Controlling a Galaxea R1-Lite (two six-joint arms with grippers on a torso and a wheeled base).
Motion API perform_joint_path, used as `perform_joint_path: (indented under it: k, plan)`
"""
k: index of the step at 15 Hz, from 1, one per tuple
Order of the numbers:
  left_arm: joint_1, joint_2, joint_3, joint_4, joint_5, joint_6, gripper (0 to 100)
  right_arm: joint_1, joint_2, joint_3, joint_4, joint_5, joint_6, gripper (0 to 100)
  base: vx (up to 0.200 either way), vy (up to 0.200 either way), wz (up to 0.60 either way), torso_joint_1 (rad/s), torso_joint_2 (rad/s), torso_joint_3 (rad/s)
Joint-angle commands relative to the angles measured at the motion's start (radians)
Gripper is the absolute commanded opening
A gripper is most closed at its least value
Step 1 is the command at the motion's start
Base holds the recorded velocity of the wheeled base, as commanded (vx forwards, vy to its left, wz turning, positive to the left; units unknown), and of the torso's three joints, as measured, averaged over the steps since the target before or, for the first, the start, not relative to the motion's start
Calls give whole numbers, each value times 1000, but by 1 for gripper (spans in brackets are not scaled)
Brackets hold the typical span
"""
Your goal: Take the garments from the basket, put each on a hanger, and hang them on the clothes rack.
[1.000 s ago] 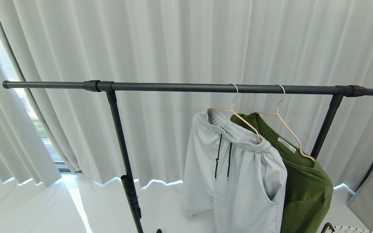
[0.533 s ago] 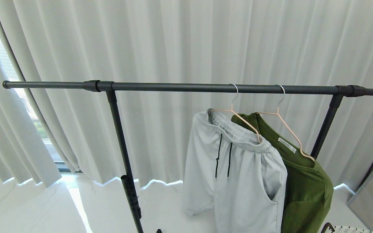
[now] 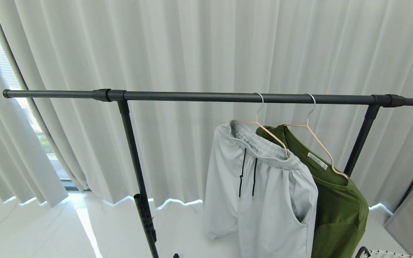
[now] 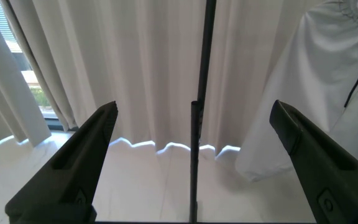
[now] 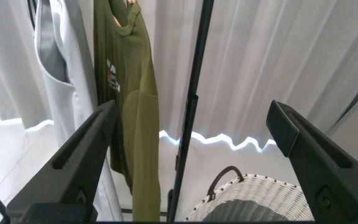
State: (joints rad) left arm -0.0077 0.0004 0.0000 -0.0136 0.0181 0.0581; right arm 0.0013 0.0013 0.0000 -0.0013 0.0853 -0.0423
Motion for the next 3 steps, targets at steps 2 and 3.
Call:
perform_joint_path:
  k: [2, 3]
  plan:
    - [0, 0, 0, 0, 0, 0, 100, 0, -1, 0, 0, 1, -1, 100, 0, 0, 0, 0, 0, 0]
    - [0, 0, 0, 0, 0, 0, 100, 0, -1, 0, 0, -2, -2, 100, 0, 0, 0, 0, 0, 0]
